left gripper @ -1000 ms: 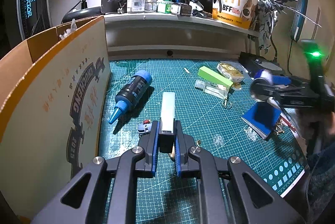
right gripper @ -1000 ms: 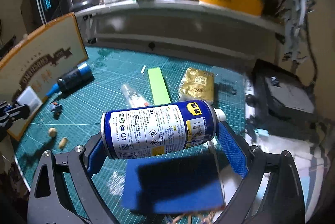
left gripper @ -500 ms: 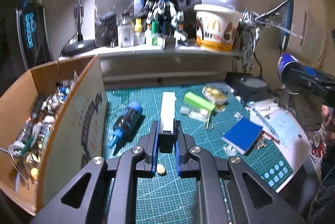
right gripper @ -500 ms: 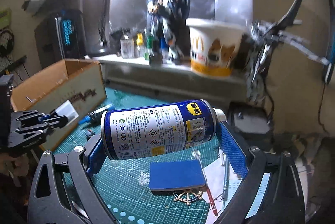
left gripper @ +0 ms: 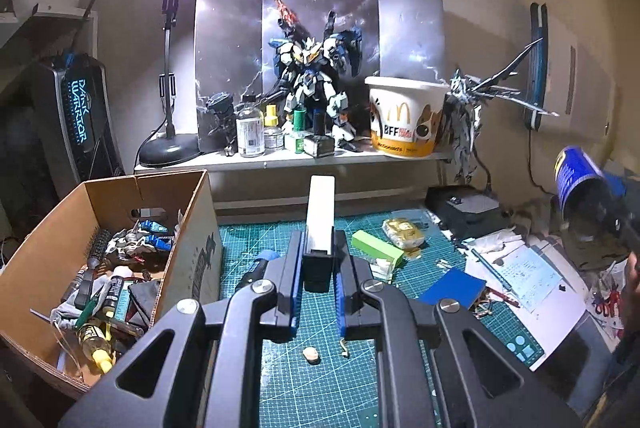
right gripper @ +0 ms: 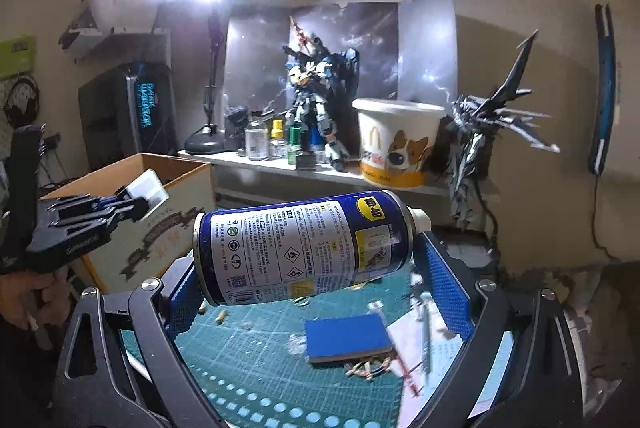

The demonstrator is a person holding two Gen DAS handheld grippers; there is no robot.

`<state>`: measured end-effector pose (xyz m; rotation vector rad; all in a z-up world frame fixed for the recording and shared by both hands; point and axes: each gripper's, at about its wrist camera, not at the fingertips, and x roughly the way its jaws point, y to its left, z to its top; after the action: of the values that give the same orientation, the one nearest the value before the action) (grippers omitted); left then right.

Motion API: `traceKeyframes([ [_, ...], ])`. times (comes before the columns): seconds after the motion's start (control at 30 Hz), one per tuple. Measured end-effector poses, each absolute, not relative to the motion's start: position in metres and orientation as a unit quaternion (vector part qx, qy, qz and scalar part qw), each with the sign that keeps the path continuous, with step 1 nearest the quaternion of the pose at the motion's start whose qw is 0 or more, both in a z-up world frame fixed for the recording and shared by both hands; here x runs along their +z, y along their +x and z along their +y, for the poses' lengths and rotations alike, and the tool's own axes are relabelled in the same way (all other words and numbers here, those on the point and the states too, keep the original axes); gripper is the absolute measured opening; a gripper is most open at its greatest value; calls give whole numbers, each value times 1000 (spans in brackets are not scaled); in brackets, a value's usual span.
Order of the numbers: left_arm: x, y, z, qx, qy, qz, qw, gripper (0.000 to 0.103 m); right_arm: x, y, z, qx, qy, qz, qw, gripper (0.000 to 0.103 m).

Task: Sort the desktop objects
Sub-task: 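Lift the white part and spray can and carry them toward the box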

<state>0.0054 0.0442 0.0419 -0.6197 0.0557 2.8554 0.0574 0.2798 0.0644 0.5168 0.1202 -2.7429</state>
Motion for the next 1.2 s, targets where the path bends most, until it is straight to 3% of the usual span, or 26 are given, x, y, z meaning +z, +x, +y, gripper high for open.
traceKeyframes([
  [0.77,56,26,15,977,-195,10,89,13,63,55,254,-957,195,48,210,95],
  [1.2,61,42,-35,981,-193,-7,22,13,58,39,206,-939,199,58,273,95],
])
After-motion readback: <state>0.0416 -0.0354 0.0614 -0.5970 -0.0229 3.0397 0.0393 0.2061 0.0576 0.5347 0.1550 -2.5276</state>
